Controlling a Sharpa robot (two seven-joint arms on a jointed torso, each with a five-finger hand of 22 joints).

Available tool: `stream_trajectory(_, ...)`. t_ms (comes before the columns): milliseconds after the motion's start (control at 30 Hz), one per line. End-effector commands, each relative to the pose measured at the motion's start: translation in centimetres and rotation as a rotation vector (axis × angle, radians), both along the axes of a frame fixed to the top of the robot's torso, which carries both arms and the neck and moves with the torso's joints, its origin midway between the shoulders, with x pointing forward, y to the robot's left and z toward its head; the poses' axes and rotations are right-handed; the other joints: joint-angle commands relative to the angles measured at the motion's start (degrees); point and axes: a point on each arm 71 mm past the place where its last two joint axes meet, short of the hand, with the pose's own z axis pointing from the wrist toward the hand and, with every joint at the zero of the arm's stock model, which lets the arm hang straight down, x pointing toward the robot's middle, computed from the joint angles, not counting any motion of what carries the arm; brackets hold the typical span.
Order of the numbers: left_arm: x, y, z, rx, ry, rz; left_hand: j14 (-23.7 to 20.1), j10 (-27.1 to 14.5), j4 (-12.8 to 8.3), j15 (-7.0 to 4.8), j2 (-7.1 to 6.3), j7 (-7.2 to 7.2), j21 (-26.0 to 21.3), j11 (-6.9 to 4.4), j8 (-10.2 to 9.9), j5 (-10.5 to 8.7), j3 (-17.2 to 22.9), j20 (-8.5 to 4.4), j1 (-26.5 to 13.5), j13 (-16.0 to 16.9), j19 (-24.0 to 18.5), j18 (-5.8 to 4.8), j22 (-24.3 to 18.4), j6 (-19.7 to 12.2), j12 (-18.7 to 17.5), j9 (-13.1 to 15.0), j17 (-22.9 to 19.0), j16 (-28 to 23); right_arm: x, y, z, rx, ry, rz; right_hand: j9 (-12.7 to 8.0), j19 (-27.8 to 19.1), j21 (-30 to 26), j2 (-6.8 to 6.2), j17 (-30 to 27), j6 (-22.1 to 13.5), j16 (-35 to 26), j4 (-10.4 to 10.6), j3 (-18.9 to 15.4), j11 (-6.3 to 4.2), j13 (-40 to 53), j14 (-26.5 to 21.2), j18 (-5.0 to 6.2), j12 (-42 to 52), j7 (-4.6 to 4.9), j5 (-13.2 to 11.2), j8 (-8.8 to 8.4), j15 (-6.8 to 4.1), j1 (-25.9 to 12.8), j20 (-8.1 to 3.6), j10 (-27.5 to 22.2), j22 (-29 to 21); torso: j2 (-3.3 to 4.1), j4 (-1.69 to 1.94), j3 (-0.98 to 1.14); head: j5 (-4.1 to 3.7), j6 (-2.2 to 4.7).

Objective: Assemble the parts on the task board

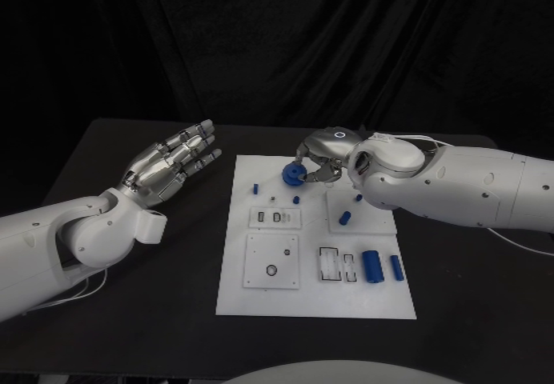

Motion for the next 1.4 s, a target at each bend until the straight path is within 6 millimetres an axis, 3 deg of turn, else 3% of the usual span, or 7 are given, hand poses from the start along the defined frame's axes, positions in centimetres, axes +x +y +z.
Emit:
stream_trajectory(33,-0.06,-0.25,0.02,-0.016,-0.001,-0.015,-0.06,-0.02,0.06,0.34,0.43,-0.02,0.03,0.28,0.23,-0.3,0.43,0.44,-0.19,-0.02,-0.08,0.54,0.06,-0.19,0.0,0.02,0.09,0.19,-0.01,0.23,-0.4,-0.029,0.028,0.011,10.57,4.27,0.17,0.01,15.09,0.96,0.17,0.19,0.42,0.58,15.1,5.84,-0.61,0.15,-1.78,-0.49,-0.9,0.22,0.16,0.04,5.96,13.78,0.04,-0.06,0.05,-0.08,-0.12)
stream_trajectory(300,0.0,-0.3,-0.02,-0.015,0.0,-0.016,-0.06,-0.02,0.06,0.34,0.43,-0.02,0.03,0.28,0.23,-0.3,0.43,0.44,-0.19,-0.02,-0.08,0.54,0.06,-0.19,0.0,0.02,0.09,0.19,0.21,0.39,-0.69,-0.051,0.049,0.001,9.89,4.09,-0.07,-0.22,15.09,-0.36,0.17,0.37,0.89,0.94,15.1,5.84,-0.54,0.15,-1.34,-1.17,-2.59,0.54,-0.06,0.34,5.96,13.69,0.03,-0.16,0.04,-0.04,-0.28)
stream_trajectory(533,-0.02,-0.38,-0.05,-0.016,0.002,-0.02,-0.07,-0.05,0.1,0.37,0.45,-0.01,0.03,0.29,0.23,-0.27,0.51,0.48,-0.24,-0.03,-0.08,0.53,0.05,-0.24,-0.06,0.01,0.08,0.19,0.28,0.56,-0.91,-0.061,0.06,-0.005,7.87,3.94,-0.3,-0.88,15.09,-3.18,0.17,0.55,2.0,1.5,15.1,5.84,-0.48,0.15,-0.8,-1.2,-5.94,1.05,-0.21,0.91,5.96,13.65,0.01,-0.09,0.08,-0.1,-0.63)
stream_trajectory(833,-0.02,-0.49,-0.1,-0.016,0.005,-0.025,-0.07,-0.06,0.1,0.37,0.46,0.0,0.04,0.29,0.22,-0.26,0.54,0.49,-0.25,-0.04,-0.07,0.53,0.06,-0.29,-0.1,0.01,0.08,0.19,0.57,0.48,-1.06,-0.072,0.066,-0.026,5.81,2.96,-1.6,-1.4,15.09,-5.63,0.17,0.59,2.83,2.08,15.1,5.84,-0.1,0.15,-0.08,-1.67,-8.55,1.59,-0.39,1.36,5.96,13.08,-0.01,-0.13,0.09,-0.13,-0.78)
stream_trajectory(1133,0.01,-0.47,-0.14,-0.015,0.006,-0.025,-0.07,-0.06,0.1,0.37,0.46,0.0,0.04,0.29,0.22,-0.26,0.54,0.49,-0.25,-0.04,-0.07,0.53,0.06,-0.29,-0.1,0.01,0.08,0.19,0.64,0.68,-0.94,-0.059,0.052,-0.024,5.0,2.34,-2.41,-1.33,15.09,-6.57,0.17,0.84,3.08,2.33,15.1,5.84,0.14,0.15,0.17,-2.02,-9.22,1.84,-0.77,1.62,5.96,12.74,-0.01,-0.11,0.07,-0.2,-0.9)
stream_trajectory(1400,0.03,-0.46,-0.18,-0.014,0.008,-0.025,-0.08,-0.1,0.1,0.39,0.48,0.02,0.04,0.28,0.2,-0.26,0.63,0.52,-0.26,-0.05,-0.07,0.53,0.06,-0.36,-0.14,0.0,0.08,0.18,0.64,0.83,-0.72,-0.038,0.029,-0.017,4.41,2.3,-2.52,-1.45,15.09,-6.78,0.17,1.28,2.74,2.54,15.1,5.84,0.15,0.15,0.39,-3.95,-9.18,2.04,-1.67,1.83,5.96,12.75,0.01,-0.14,0.09,-0.2,-0.93)
